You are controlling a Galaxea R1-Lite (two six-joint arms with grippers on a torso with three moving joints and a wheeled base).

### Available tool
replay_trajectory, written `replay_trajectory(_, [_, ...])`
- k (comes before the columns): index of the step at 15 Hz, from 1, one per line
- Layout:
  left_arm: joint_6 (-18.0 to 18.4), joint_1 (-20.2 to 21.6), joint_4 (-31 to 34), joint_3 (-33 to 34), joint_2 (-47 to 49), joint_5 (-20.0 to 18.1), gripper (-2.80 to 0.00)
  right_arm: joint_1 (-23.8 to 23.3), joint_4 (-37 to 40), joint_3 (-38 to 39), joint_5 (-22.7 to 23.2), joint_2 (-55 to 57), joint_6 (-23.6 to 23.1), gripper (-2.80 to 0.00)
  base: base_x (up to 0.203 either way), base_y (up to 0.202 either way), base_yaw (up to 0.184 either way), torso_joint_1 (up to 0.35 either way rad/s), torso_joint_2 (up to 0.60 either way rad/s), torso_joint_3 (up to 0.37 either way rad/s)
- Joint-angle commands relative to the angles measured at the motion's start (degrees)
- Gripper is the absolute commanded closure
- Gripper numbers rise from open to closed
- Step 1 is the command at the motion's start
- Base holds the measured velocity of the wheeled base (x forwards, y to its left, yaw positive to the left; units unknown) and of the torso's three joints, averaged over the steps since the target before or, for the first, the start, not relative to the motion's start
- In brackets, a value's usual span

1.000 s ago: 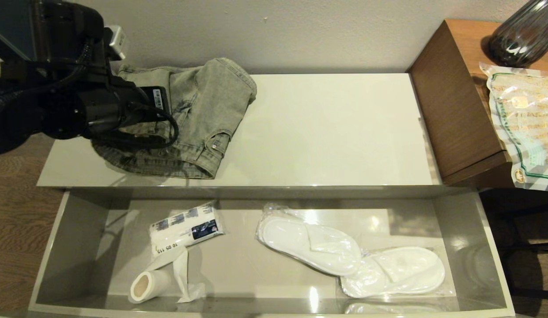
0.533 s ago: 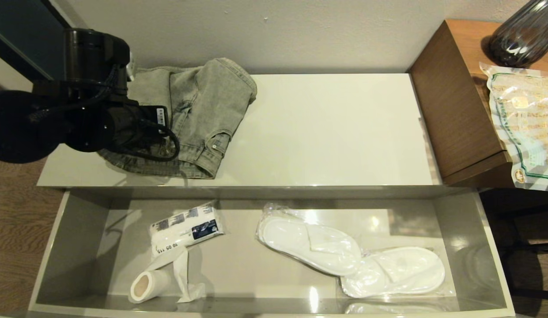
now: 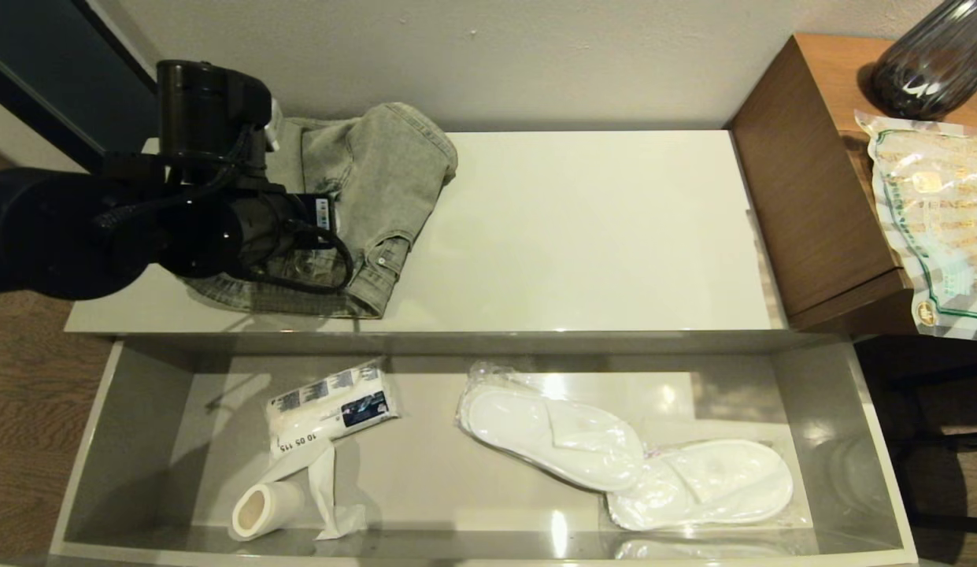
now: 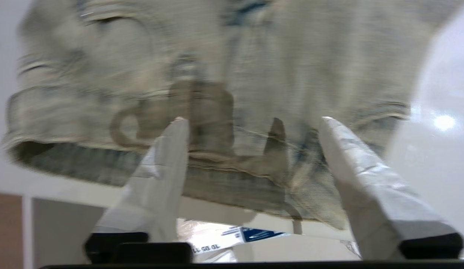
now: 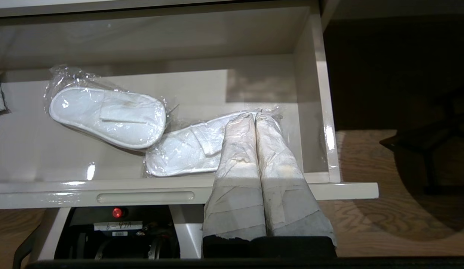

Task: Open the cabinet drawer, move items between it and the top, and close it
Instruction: Pick up the shorts on the table

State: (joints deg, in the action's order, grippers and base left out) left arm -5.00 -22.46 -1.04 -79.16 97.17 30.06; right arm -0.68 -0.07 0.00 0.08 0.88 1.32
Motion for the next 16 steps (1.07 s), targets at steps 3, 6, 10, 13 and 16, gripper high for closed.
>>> replay_trajectory(3, [8.0,-1.5,-1.2,-2.5,5.5,0.3,-2.80,0.1,0.0,0.1,0.0,0.1,0.0,0.00,0.000,0.000,0.000,0.000,0.00,0.000])
replay_trajectory(6, [8.4,-2.1,-3.9,-2.1,7.3,-1.9,-2.80,0.1,0.0,0.1,0.0,0.1,0.0,0.00,0.000,0.000,0.000,0.000,0.00,0.000])
replay_trajectory(10, [8.2,-5.9,-6.3,-0.6,10.5,-3.3,-2.80,0.0,0.0,0.1,0.0,0.1,0.0,0.00,0.000,0.000,0.000,0.000,0.00,0.000])
replay_trajectory(13, [8.5,-7.8,-9.0,1.8,13.0,-2.4,-2.80,0.1,0.0,0.1,0.0,0.1,0.0,0.00,0.000,0.000,0.000,0.000,0.00,0.000])
replay_trajectory(16, [8.9,-7.8,-9.1,1.7,13.6,-1.3,-2.80,0.1,0.0,0.1,0.0,0.1,0.0,0.00,0.000,0.000,0.000,0.000,0.00,0.000])
